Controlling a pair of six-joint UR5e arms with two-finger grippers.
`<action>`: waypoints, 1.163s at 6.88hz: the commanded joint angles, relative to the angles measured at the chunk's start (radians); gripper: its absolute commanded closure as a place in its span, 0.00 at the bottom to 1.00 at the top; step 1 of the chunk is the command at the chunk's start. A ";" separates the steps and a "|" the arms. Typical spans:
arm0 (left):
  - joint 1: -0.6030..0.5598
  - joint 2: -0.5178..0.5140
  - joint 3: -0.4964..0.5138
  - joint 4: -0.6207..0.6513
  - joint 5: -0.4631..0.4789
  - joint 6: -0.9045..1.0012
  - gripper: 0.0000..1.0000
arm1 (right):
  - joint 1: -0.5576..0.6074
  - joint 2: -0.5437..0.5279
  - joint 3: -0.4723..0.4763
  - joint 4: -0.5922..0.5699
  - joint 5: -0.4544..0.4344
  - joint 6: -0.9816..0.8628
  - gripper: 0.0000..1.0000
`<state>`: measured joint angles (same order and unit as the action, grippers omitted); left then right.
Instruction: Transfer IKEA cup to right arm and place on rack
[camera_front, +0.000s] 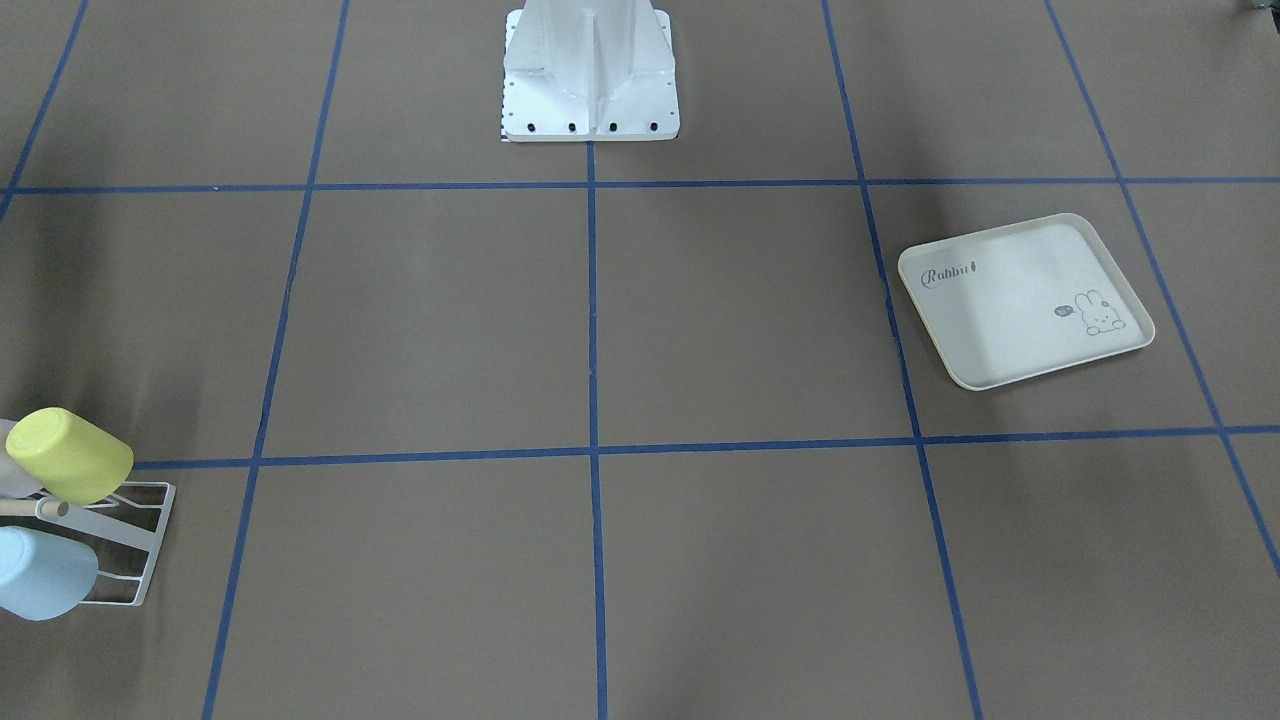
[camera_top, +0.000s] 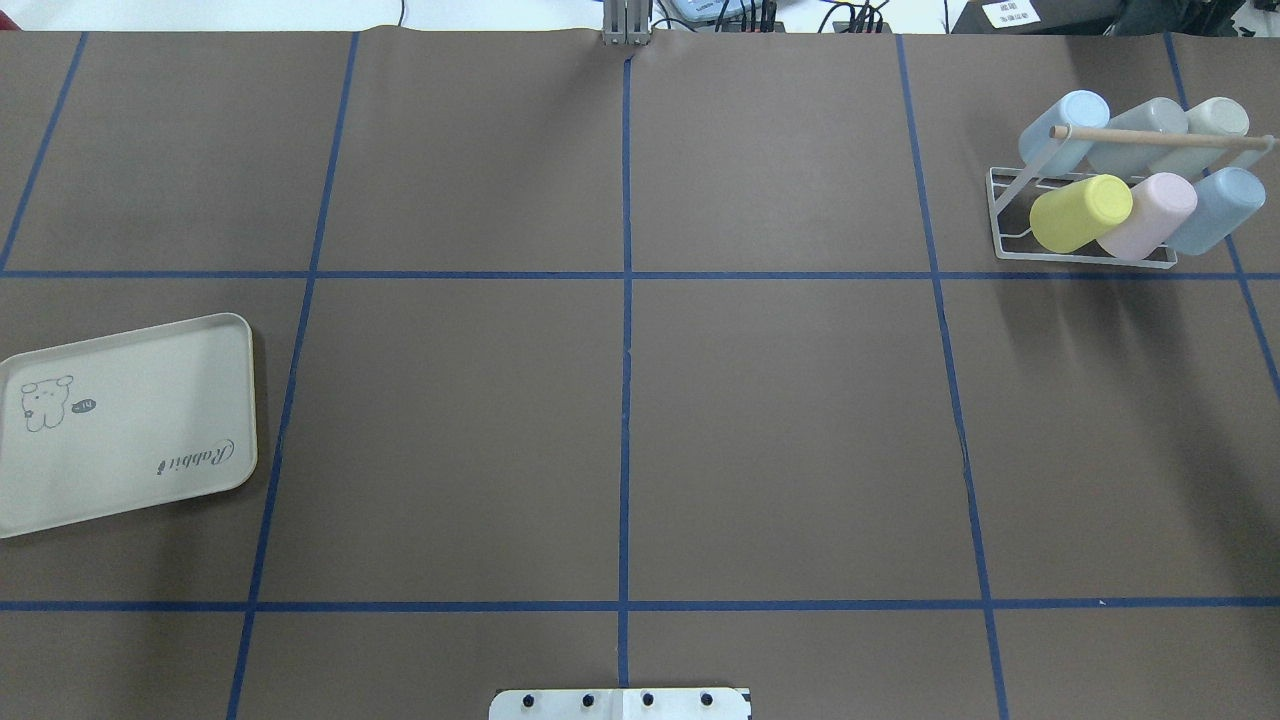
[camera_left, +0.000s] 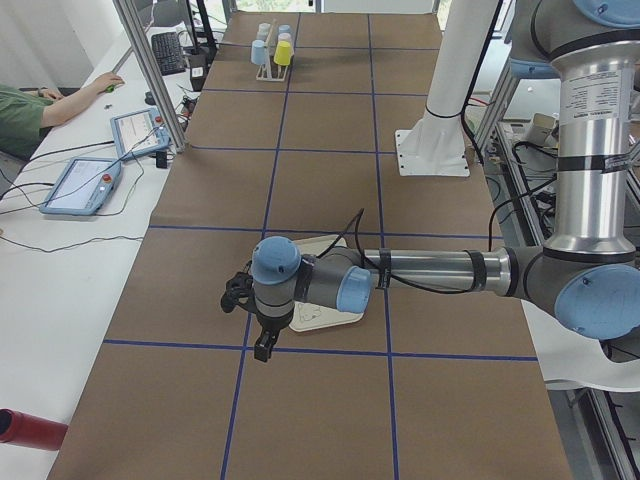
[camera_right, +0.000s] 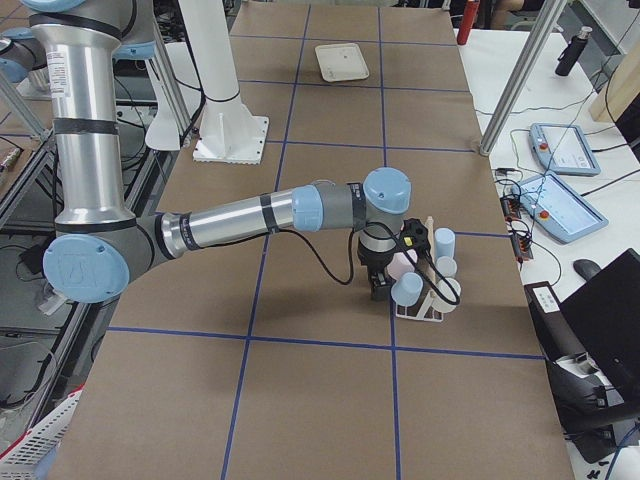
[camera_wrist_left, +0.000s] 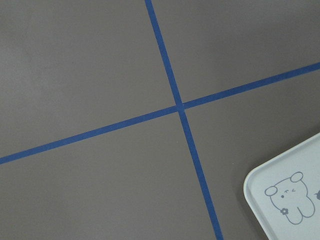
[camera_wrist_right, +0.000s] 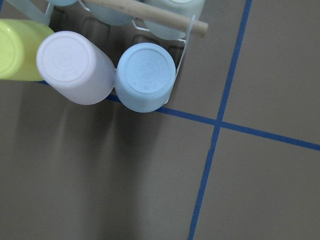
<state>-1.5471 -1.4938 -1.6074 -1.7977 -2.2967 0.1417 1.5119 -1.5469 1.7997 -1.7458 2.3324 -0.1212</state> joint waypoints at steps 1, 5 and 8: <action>-0.004 0.013 0.014 -0.002 0.003 -0.007 0.00 | 0.027 -0.019 -0.014 0.002 0.073 0.009 0.00; -0.002 0.000 -0.142 0.286 -0.048 -0.094 0.00 | 0.027 -0.028 -0.022 0.002 0.064 0.009 0.00; -0.002 0.001 -0.120 0.282 -0.047 -0.093 0.00 | 0.027 -0.045 -0.031 0.002 0.056 0.012 0.00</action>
<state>-1.5493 -1.4926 -1.7334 -1.5174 -2.3439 0.0485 1.5386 -1.5831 1.7731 -1.7441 2.3913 -0.1100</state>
